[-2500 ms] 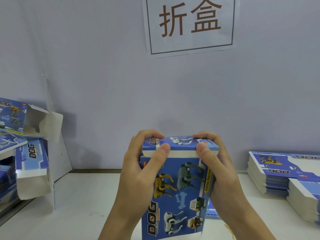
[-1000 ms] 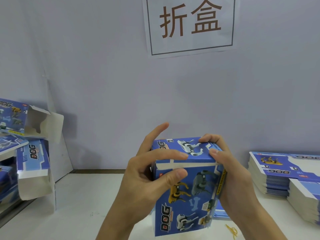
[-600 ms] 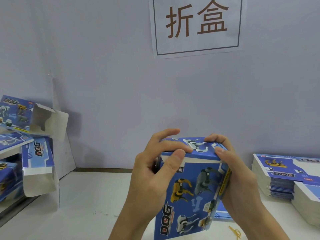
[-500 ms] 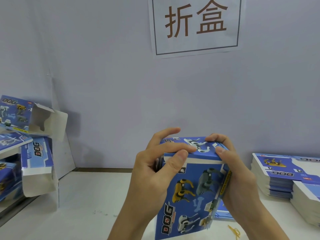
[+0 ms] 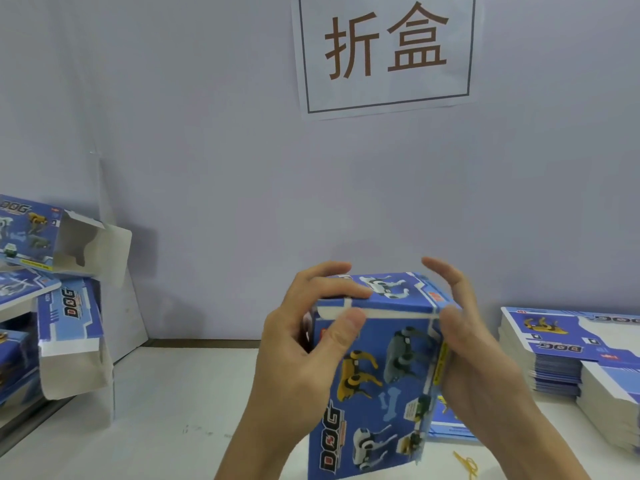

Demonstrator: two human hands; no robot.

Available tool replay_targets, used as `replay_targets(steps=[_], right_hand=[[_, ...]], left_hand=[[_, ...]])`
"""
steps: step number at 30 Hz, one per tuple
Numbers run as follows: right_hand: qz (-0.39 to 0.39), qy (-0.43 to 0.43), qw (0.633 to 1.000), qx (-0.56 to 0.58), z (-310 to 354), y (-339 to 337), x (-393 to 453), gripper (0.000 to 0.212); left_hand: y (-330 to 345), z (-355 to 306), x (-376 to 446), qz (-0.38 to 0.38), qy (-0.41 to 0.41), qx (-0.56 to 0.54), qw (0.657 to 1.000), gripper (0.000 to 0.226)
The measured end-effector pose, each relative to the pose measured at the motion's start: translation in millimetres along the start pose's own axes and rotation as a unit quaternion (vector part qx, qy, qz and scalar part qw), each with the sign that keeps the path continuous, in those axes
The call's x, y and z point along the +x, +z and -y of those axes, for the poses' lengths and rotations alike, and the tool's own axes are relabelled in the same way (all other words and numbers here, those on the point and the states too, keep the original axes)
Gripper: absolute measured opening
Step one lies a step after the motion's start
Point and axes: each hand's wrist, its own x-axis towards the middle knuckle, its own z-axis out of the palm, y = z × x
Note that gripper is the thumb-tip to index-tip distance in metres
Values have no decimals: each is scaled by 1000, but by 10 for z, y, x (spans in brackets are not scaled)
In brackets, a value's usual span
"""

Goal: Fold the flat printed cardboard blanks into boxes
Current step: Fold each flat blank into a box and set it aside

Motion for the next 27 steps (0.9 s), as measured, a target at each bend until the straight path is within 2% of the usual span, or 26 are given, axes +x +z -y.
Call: replay_targets(steps=[1,2,5,8,11,16,21,27], right_hand=[[24,22,999,10,-32,-16,-57,64],[59,31,998,2,-109,-58,-91,71],[65,2,997,-50,-222,-58,-117,74],[81,-9,997,1,-260,-34,-84,82],[81,-10,996,43,-290,-47,-85,83],[62,-14,997,42,-302,-70,-63,82],[54,-13,998,41,-292,-118,-62,83],[40,-7,998,40,-297,-100,-49,84]], left_hand=[[11,14,6,-26,1,-6,1000,17],[28,29,10,-44,0,-17,999,19],[102,51,10,-84,8,-28,996,26],[142,56,11,-84,17,-27,996,23],[112,68,0,-59,5,-39,997,23],[57,58,-21,-12,-8,-54,998,43],[62,72,-20,3,5,-9,1000,20],[39,77,-20,-1,10,17,1000,33]])
